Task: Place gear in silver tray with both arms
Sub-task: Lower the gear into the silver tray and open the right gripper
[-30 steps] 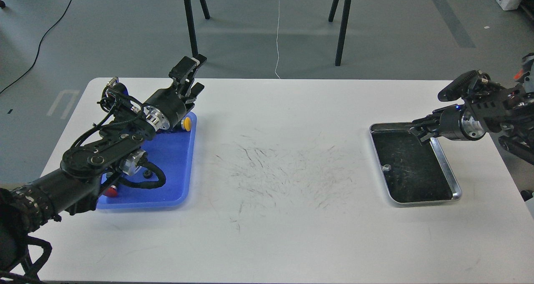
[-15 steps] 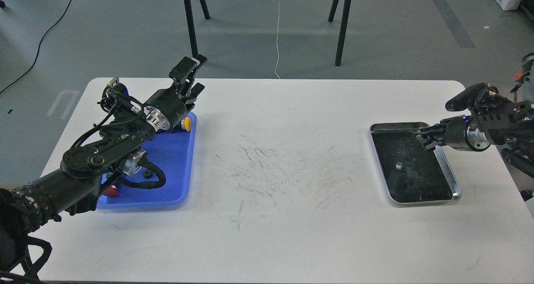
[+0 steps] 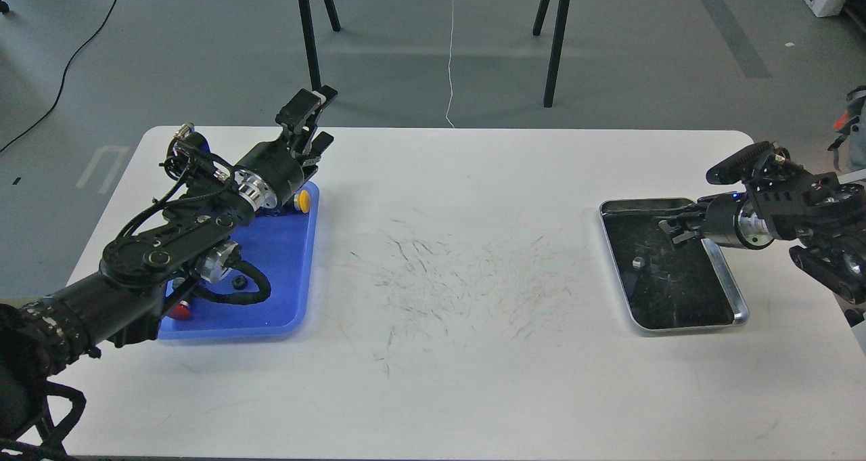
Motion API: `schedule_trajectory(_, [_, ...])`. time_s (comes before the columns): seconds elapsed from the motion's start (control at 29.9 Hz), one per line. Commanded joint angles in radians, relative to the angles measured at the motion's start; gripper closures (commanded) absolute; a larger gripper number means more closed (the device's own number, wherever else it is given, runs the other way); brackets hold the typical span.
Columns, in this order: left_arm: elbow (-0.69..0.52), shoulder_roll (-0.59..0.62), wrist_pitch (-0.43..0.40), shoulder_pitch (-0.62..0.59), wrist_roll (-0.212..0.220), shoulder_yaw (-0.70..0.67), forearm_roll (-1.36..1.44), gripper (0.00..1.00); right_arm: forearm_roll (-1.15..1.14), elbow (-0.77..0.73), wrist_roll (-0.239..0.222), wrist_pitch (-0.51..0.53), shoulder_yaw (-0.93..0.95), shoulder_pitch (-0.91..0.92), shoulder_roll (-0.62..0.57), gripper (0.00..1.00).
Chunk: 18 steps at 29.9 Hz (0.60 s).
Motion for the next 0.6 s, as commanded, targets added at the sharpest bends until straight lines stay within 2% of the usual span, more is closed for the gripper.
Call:
schedule_trajectory(0.0, [0.000,0.000,0.000,-0.002,0.000,0.000,0.000,0.00,0.000,-0.001,0.000,0.000,0.008,-0.011,0.006,0.75])
schedule_trajectory(0.37, [0.000,0.000,0.000,0.000,0.000,0.001,0.000,0.00,0.000,-0.024,0.000,0.000,0.010,-0.028,0.024,0.74])
schedule_trajectory(0.57, [0.000,-0.003,0.002,-0.002,0.000,0.000,0.000,0.00,0.000,-0.071,0.000,-0.009,0.013,-0.031,0.057,0.64])
